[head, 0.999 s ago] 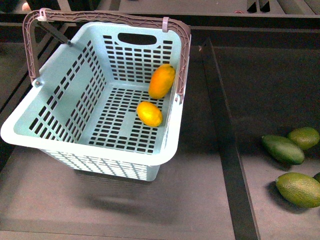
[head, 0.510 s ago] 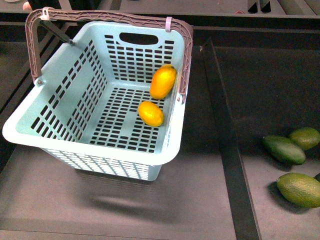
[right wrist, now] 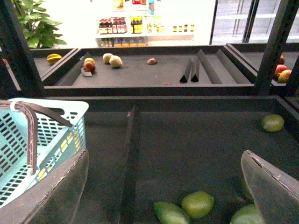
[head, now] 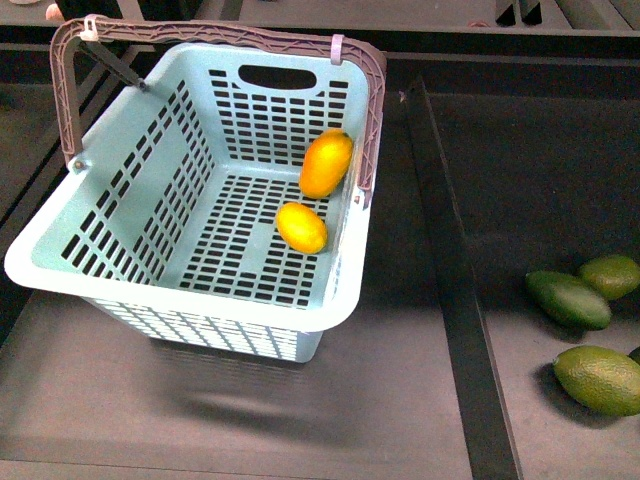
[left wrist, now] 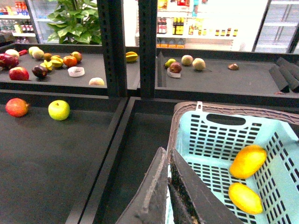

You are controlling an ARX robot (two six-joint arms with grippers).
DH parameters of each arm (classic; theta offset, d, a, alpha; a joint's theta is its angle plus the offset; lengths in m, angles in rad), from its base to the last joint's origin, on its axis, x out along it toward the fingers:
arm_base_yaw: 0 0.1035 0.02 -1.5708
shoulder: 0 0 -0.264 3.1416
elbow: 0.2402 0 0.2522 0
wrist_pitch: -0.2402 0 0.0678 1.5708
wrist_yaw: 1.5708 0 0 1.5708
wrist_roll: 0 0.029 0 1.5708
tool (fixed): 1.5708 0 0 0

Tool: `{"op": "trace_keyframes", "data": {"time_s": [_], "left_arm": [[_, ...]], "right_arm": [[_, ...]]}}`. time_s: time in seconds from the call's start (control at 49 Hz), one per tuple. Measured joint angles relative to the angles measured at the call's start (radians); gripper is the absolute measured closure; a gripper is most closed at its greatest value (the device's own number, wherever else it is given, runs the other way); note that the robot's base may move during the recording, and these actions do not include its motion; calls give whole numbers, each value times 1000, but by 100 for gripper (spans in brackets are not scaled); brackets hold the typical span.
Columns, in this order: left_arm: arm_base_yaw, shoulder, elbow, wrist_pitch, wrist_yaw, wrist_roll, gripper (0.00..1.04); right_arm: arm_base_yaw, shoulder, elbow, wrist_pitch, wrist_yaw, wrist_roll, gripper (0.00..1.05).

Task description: Pick lemon and mango into basket

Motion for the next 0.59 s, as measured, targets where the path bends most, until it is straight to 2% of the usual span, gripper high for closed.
{"op": "trace_keyframes", "data": {"time_s": [0.592], "left_arm": [[2, -404, -5, -369, 3, 0, 102]], "right_arm": [[0, 0, 0, 0, 0, 0, 9]]}}
